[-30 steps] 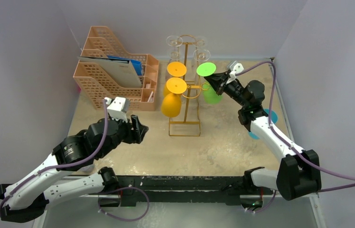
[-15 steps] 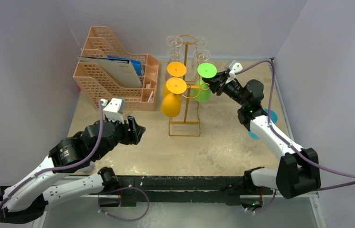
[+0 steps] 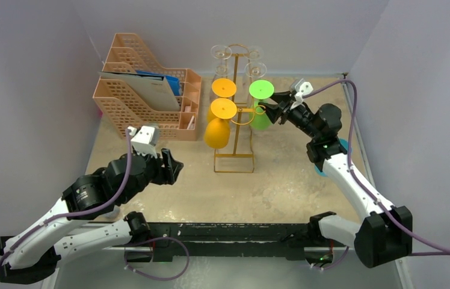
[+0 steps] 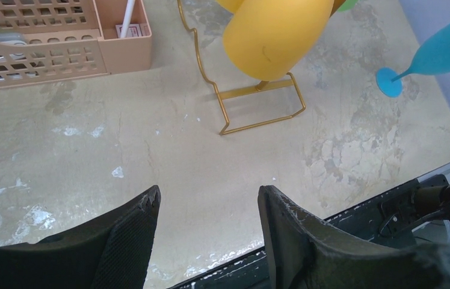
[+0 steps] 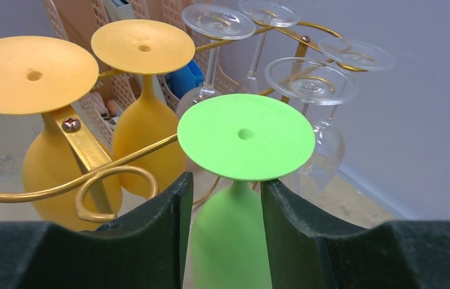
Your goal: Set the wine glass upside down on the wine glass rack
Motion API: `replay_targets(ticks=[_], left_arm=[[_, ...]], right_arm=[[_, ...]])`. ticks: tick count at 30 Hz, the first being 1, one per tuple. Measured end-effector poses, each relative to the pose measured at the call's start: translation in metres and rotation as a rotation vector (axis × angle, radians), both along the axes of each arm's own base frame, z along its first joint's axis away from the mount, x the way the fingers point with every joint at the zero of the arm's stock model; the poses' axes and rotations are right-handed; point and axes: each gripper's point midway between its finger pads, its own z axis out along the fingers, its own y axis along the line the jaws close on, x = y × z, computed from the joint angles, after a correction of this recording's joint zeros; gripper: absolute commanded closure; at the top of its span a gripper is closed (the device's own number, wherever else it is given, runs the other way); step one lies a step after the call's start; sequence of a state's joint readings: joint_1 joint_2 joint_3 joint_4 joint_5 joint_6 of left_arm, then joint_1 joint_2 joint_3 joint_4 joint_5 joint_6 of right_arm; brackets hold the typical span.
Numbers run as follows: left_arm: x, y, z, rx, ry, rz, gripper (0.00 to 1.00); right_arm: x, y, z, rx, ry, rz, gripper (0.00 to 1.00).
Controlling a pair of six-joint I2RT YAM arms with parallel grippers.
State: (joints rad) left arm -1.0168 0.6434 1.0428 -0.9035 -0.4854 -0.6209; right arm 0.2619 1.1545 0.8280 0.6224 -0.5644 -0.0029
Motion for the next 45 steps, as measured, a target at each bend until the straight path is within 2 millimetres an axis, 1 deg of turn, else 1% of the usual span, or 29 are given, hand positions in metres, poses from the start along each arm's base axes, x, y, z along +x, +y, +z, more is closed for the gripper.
replay_targets(ticks=[6,9,13,17,20,25,27,31,33,34,36,40,43,45], left_arm=[[-0.001,0.001,-0.003,0.007,0.004,0.000,0.41],[-0.001,0.001,-0.002,0.003,0.003,-0.001,0.41],[-0.002,0.002,-0.001,-0.007,0.001,0.000,0.41],[-0.003,0.003,0.000,-0.021,0.002,0.004,0.41],[-0.004,0.003,0.001,-0.028,0.000,0.002,0.41],[-0.005,0.003,0.002,-0.037,0.000,0.000,0.41],[-0.005,0.004,0.003,-0.042,0.000,0.001,0.41],[-0.005,0.004,0.003,-0.043,0.000,0.000,0.41],[-0.005,0.004,0.003,-0.042,0.000,0.000,0.41],[-0.005,0.004,0.003,-0.043,0.000,0.000,0.41],[-0.006,0.005,0.002,-0.042,0.001,0.000,0.41],[-0.008,0.008,0.003,-0.047,-0.003,0.000,0.41],[-0.009,0.009,0.005,-0.054,-0.006,-0.004,0.41],[-0.010,0.009,0.007,-0.059,-0.012,-0.013,0.41]], right_arm=[[-0.010,-0.008,0.002,-0.025,-0.003,-0.028,0.53],[-0.018,-0.011,0.001,-0.037,0.000,-0.033,0.54],[-0.023,-0.015,0.000,-0.052,0.011,-0.046,0.54],[-0.031,-0.022,-0.001,-0.050,0.024,-0.083,0.54],[-0.035,-0.029,0.003,-0.030,0.042,-0.121,0.54],[-0.038,-0.046,0.003,0.030,0.171,-0.231,0.52],[-0.038,-0.052,0.006,0.054,0.232,-0.274,0.52],[-0.039,-0.067,0.020,0.112,0.351,-0.384,0.49],[-0.040,-0.076,0.022,0.134,0.414,-0.445,0.48],[-0.040,-0.082,0.019,0.140,0.451,-0.489,0.46],[-0.043,-0.096,0.007,0.140,0.522,-0.577,0.45],[-0.056,-0.128,-0.038,0.090,0.692,-0.788,0.39],[-0.068,-0.149,-0.067,0.030,0.791,-0.917,0.39],[-0.072,-0.164,-0.082,0.001,0.850,-0.991,0.40]])
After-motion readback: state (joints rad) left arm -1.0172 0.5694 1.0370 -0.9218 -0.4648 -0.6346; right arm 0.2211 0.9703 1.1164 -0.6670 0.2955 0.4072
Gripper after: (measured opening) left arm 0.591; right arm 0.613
